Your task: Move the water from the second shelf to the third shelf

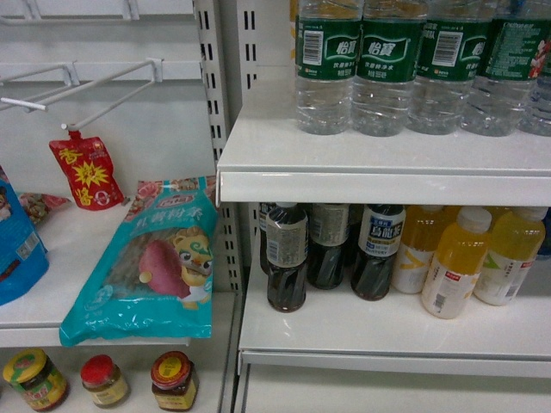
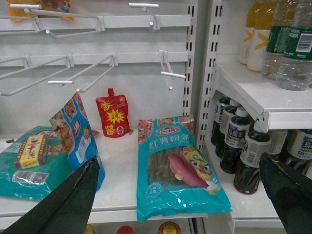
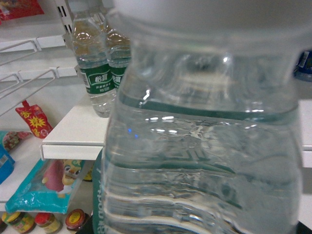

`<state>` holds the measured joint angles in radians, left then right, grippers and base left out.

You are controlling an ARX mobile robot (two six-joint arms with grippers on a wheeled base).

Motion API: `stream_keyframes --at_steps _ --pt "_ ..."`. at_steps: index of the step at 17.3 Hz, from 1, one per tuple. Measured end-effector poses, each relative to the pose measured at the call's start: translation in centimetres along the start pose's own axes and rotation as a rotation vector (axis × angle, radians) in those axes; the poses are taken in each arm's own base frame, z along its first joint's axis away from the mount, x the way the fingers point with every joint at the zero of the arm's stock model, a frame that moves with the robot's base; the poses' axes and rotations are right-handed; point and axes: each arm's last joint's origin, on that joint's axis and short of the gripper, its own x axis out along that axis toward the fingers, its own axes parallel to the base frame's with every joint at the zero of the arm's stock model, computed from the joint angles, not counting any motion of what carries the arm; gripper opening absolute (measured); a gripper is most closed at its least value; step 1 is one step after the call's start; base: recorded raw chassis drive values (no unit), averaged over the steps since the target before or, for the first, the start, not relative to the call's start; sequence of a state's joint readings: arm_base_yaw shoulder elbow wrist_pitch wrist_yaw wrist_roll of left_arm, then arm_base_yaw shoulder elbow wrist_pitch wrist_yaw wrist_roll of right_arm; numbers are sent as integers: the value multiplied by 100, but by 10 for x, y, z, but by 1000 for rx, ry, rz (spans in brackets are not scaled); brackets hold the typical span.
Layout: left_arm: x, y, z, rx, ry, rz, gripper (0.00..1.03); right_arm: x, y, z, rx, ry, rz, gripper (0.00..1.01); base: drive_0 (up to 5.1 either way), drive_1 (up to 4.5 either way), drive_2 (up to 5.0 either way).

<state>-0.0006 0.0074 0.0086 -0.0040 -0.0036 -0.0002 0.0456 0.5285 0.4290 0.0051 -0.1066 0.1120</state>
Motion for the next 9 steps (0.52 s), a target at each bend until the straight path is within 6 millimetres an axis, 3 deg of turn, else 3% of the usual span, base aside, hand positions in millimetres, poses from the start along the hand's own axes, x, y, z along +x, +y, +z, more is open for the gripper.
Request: stream_keyframes --at_steps 9 --pt "0 0 0 0 -1 -3 98 0 0 0 0 -2 -4 42 0 0 0"
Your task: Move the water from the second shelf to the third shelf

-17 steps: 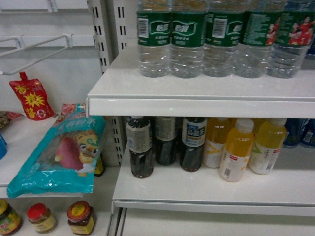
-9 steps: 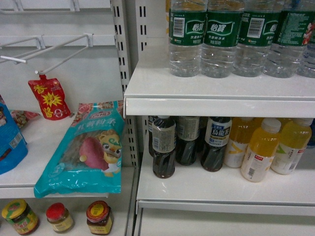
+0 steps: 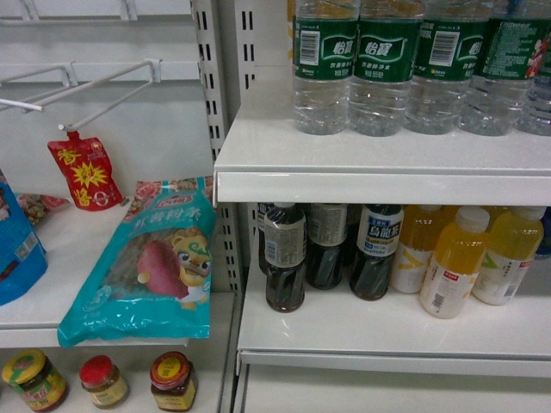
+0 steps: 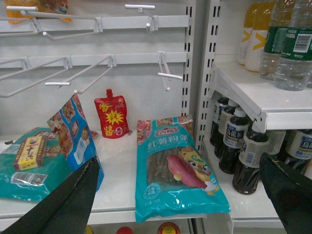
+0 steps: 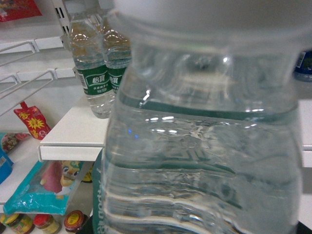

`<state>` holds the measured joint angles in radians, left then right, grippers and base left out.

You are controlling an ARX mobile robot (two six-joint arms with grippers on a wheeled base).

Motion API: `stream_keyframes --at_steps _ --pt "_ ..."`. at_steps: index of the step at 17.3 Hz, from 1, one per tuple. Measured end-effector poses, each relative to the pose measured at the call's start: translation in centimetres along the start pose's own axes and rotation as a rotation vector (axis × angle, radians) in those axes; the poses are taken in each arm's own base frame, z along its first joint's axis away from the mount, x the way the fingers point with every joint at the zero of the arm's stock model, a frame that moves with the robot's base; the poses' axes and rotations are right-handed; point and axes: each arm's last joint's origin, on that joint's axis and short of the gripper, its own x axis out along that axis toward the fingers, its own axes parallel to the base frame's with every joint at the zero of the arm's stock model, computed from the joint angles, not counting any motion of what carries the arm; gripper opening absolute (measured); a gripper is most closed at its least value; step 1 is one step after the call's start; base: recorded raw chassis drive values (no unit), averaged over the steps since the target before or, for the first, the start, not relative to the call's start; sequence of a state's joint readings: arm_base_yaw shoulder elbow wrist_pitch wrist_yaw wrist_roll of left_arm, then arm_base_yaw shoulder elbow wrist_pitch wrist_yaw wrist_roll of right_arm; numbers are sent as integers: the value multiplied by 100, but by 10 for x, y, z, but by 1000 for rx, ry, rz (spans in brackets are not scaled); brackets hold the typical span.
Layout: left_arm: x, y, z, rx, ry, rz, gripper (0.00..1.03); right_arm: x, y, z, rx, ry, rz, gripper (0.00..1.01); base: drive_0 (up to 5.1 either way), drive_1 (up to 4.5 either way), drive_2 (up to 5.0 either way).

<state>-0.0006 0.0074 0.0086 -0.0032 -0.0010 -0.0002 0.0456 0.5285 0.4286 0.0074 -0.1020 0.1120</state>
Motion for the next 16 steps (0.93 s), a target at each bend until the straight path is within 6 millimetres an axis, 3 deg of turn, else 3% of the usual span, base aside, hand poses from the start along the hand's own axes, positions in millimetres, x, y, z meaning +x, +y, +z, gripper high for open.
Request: stream_keyframes --at_steps 4,10,16 --pt "0 0 0 0 0 0 98 9 0 4 -9 -18 9 42 0 0 0" --pt "0 0 0 0 0 0 98 63 6 38 -59 -96 51 42 0 0 0" --pt "0 0 0 0 0 0 98 130 18 25 -56 23 60 42 0 0 0"
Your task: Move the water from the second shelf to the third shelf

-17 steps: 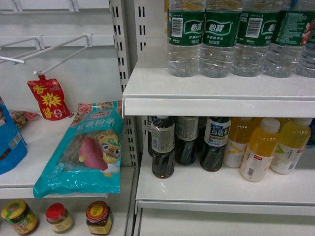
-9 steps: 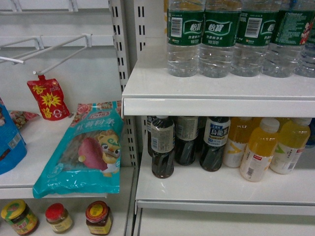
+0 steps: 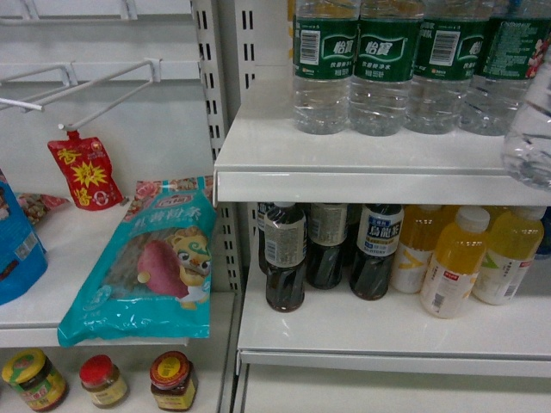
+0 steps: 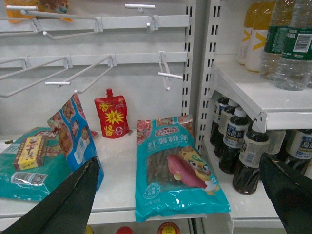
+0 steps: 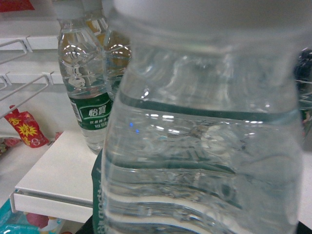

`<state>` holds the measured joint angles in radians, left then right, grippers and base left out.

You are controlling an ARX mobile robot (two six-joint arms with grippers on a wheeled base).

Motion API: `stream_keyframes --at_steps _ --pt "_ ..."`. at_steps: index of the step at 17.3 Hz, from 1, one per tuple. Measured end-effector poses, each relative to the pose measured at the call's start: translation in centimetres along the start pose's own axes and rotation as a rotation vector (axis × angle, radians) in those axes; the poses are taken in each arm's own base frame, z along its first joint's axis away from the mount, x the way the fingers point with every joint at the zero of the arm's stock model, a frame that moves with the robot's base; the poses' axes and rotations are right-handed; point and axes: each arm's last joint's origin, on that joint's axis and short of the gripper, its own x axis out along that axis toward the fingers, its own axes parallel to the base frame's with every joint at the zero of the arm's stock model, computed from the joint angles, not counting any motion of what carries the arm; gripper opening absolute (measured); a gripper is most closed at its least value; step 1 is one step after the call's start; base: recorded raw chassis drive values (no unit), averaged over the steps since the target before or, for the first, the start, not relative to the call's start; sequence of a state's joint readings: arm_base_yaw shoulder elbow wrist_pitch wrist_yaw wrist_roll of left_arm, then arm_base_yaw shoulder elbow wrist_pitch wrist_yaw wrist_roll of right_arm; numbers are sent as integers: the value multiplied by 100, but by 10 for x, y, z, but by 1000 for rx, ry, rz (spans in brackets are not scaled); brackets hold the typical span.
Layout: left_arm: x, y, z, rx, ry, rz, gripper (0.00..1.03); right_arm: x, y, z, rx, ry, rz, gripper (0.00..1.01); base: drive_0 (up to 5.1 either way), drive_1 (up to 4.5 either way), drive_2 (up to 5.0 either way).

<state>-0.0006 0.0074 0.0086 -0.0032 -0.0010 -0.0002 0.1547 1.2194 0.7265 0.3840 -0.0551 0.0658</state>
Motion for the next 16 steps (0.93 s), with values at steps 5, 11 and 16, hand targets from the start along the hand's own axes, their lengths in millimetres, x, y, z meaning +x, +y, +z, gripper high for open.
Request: stream_keyframes --at_steps 5,11,16 --pt "0 0 0 0 0 0 98 31 0 2 -12 20 -20 42 0 0 0" --pt "0 0 0 0 0 0 98 63 -3 -4 -44 50 -59 42 0 0 0" --pt "0 0 0 0 0 0 98 87 -5 -7 -61 55 -80 42 0 0 0"
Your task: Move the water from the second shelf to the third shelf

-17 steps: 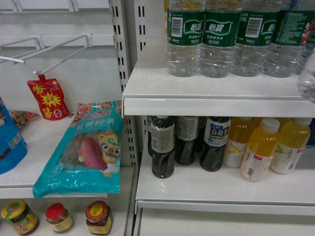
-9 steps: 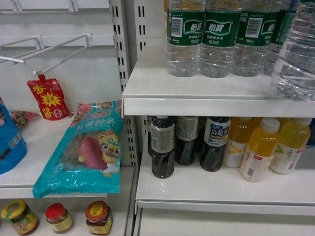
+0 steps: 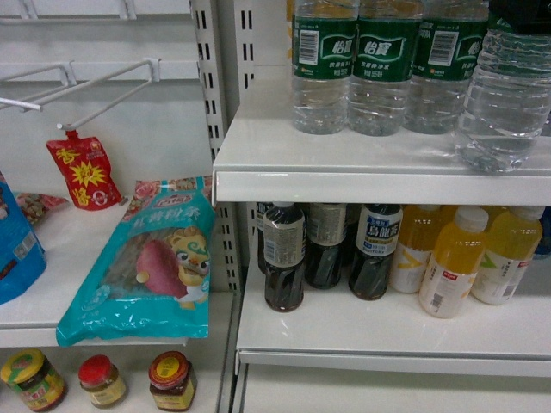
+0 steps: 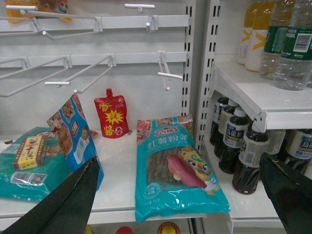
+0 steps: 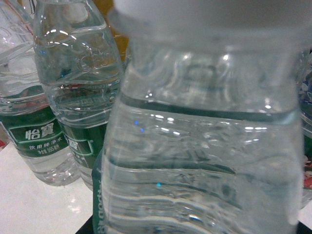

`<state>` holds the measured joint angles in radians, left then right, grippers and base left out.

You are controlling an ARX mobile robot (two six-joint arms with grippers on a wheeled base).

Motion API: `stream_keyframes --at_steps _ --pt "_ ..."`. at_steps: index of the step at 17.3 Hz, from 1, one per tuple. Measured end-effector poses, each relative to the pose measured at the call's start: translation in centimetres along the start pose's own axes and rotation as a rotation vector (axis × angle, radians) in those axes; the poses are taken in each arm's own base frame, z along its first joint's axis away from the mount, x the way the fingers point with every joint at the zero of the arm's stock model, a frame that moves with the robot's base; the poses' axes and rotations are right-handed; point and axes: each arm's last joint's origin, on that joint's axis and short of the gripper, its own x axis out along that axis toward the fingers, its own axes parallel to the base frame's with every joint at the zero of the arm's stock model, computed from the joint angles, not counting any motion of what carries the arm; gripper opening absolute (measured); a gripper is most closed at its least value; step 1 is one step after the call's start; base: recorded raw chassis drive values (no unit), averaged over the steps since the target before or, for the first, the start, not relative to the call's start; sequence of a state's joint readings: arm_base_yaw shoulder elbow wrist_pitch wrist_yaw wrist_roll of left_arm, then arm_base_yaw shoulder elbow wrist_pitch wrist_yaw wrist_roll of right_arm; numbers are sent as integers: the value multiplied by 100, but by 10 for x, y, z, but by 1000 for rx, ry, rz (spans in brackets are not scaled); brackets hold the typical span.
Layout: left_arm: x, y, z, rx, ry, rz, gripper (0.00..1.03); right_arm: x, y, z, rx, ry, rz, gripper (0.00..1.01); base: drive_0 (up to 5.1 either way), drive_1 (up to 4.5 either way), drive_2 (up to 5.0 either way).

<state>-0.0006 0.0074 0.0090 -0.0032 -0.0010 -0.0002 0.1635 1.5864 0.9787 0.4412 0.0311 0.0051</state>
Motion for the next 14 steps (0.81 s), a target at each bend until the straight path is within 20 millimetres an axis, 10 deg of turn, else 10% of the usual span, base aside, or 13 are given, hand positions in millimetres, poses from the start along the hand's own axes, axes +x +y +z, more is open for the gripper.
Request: stream_keyframes --at_steps 14 --pt "0 0 0 0 0 0 98 16 12 1 18 4 10 42 0 0 0"
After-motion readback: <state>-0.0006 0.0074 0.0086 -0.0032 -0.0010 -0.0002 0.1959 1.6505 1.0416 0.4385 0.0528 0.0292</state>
